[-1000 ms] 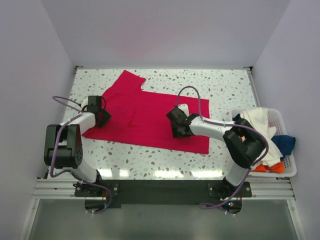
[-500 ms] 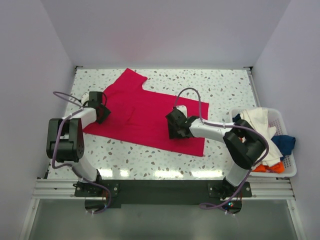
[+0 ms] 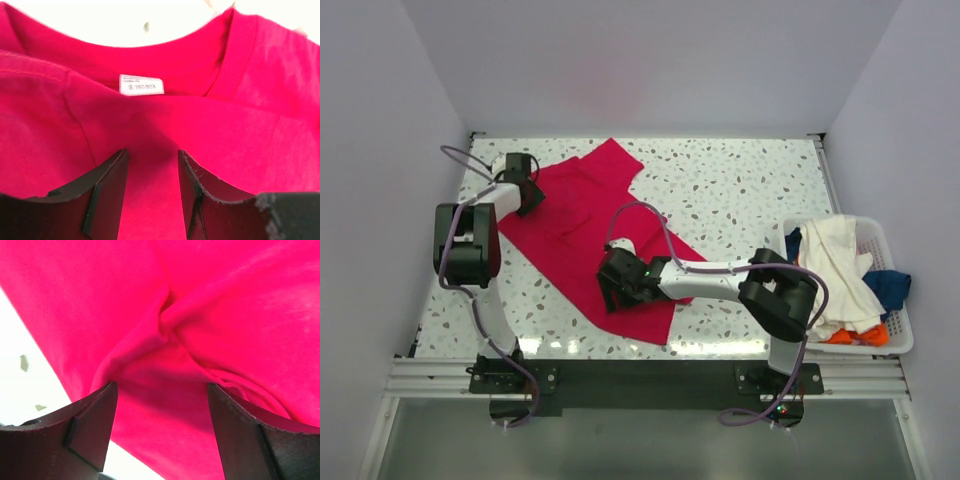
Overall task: Fold and stack the t-shirts
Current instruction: Fold the tshirt
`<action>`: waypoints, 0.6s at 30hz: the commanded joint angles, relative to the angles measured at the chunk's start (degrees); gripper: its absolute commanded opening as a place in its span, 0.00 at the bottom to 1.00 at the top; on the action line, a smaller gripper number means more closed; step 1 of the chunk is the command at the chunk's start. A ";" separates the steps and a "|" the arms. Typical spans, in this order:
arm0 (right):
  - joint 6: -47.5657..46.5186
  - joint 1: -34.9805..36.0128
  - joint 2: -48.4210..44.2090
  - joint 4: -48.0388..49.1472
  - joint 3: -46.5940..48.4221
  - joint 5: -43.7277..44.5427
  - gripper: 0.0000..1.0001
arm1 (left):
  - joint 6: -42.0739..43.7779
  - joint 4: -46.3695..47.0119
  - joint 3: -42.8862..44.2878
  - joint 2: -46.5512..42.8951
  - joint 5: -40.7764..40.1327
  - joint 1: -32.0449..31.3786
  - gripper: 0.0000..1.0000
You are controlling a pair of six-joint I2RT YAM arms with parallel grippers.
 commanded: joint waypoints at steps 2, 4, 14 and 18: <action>2.09 0.23 -0.46 -3.20 2.66 -5.12 0.78 | 5.66 -4.67 7.10 8.97 3.87 -2.46 0.50; 0.68 0.23 -2.99 -5.32 4.51 -1.71 0.81 | 7.50 -5.38 12.29 12.66 4.93 -3.43 0.52; -5.20 -9.94 -11.01 -4.01 -4.53 3.23 0.89 | 16.03 -12.49 38.28 27.43 14.32 -8.18 0.59; -7.32 -10.84 -9.79 -4.10 -5.07 5.17 0.89 | 18.32 -14.78 47.09 33.13 21.10 -9.58 0.66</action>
